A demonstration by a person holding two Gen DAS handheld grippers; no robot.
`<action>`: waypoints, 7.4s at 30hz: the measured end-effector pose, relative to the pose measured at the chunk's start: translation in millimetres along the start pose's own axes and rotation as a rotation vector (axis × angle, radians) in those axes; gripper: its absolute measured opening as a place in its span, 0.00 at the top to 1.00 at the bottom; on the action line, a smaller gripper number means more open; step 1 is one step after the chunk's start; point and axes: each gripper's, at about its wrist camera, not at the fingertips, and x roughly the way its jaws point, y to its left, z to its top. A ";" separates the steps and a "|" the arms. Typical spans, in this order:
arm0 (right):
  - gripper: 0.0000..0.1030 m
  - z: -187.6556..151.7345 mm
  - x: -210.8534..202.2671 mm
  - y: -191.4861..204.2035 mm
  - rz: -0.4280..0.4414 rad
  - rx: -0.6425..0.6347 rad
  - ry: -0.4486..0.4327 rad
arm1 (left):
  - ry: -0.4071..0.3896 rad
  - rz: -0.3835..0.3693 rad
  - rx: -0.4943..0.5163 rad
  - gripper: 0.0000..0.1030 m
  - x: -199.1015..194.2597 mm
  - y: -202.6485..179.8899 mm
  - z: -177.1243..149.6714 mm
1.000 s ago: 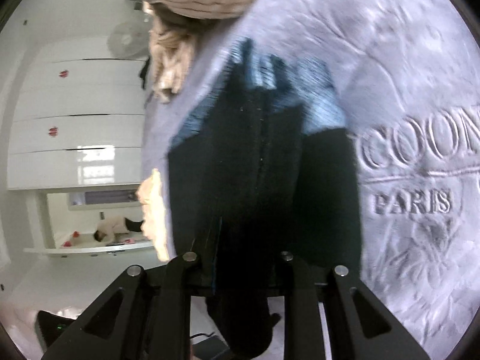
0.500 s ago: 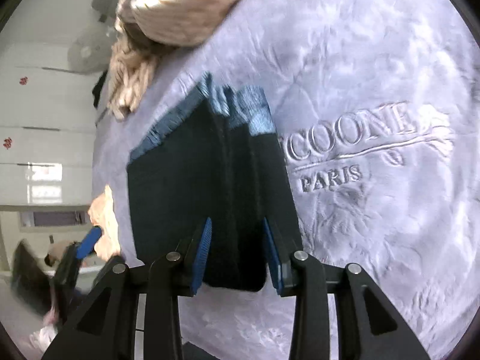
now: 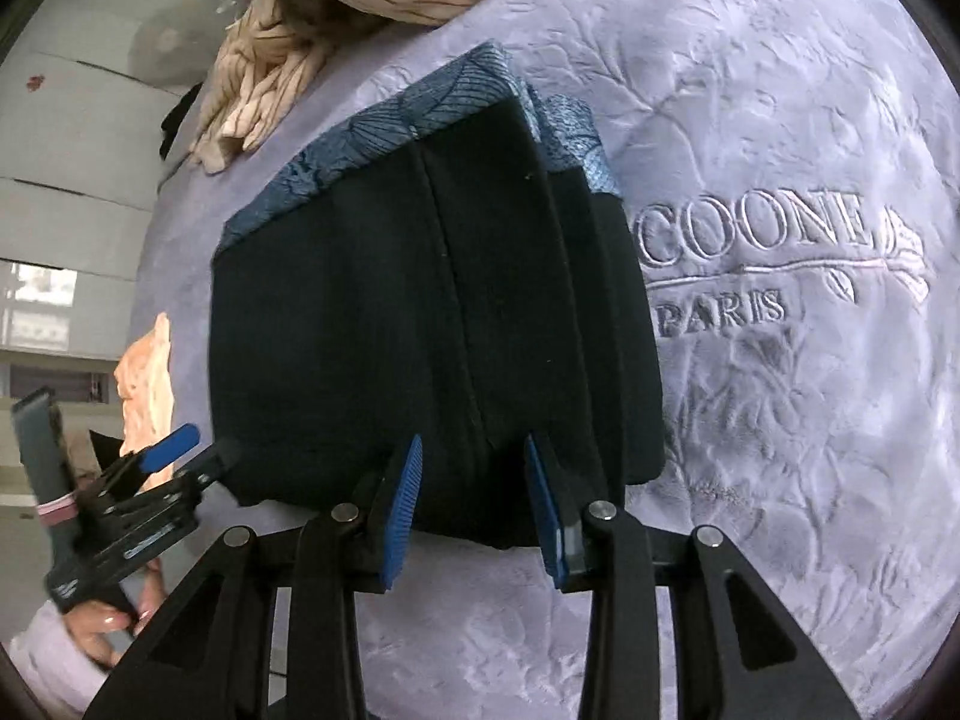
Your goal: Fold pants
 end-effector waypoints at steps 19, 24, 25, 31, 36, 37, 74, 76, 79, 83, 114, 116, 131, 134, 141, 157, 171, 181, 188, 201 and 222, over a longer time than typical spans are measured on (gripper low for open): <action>0.47 -15.9 -33.0 -2.2 0.004 0.006 -0.046 | -0.001 0.034 0.019 0.04 -17.2 -2.6 -12.2; 0.37 -12.8 -39.8 -13.6 0.005 0.040 -0.057 | 0.007 0.017 0.050 0.04 -15.6 -11.5 -12.7; 0.33 -12.6 -41.4 -15.9 0.012 0.048 -0.059 | 0.010 0.013 0.055 0.04 -14.7 -12.6 -12.5; 0.18 -10.4 -43.5 -19.2 -0.020 0.043 -0.085 | 0.024 0.006 0.052 0.01 -10.4 -17.4 -8.9; 0.12 -6.6 -40.8 -21.8 -0.012 0.047 -0.088 | 0.031 0.001 0.069 0.01 -9.3 -19.4 -6.1; 0.12 -6.0 -40.0 -21.6 -0.013 0.043 -0.086 | 0.035 -0.002 0.069 0.01 -8.3 -19.7 -5.3; 0.12 6.4 -13.2 -40.4 0.062 0.118 -0.006 | 0.064 0.008 0.044 0.01 11.8 -2.3 9.7; 0.12 6.9 -12.0 -41.4 0.062 0.118 -0.004 | 0.065 0.006 0.043 0.01 12.8 -1.1 11.1; 0.11 8.4 -9.3 -43.0 0.059 0.118 0.002 | 0.063 -0.002 0.042 0.01 13.7 1.5 13.4; 0.11 11.4 -7.0 -45.1 0.059 0.116 0.003 | 0.070 -0.027 0.035 0.01 19.7 6.8 18.4; 0.35 58.3 39.8 -53.9 0.321 0.130 0.082 | 0.113 -0.497 -0.122 0.22 80.7 46.8 59.8; 0.42 55.5 31.3 -56.4 0.354 0.135 0.086 | 0.086 -0.497 -0.096 0.32 67.9 42.2 58.6; 0.52 11.4 -14.4 9.8 0.491 0.075 0.116 | -0.013 -0.421 -0.090 0.44 -34.7 92.0 7.7; 0.52 -9.1 -9.4 29.4 0.505 0.069 0.139 | -0.002 -0.376 -0.101 0.44 -43.1 103.6 -13.7; 0.52 -63.1 30.2 66.0 0.486 0.066 0.198 | 0.064 -0.343 -0.140 0.44 -24.1 152.6 -71.7; 0.72 -69.2 -12.9 123.9 0.076 -0.065 0.023 | -0.101 -0.317 -0.039 0.35 -53.1 176.6 -80.7; 0.74 -71.8 36.8 133.9 -0.031 -0.076 0.084 | -0.021 -0.096 0.002 0.35 -4.3 135.9 -82.3; 0.56 -103.0 10.7 144.6 -0.087 -0.076 0.087 | -0.032 -0.079 -0.036 0.12 -36.0 139.5 -103.6; 0.39 -123.0 11.9 161.1 -0.144 -0.100 0.110 | -0.008 -0.034 -0.046 0.00 -41.9 135.7 -111.0; 0.09 -135.6 3.2 186.2 -0.323 -0.197 0.003 | -0.022 -0.022 -0.009 0.00 -47.7 127.5 -119.7; 0.00 -135.2 13.5 185.4 -0.350 -0.149 0.045 | 0.000 -0.011 -0.034 0.00 -45.1 137.9 -124.5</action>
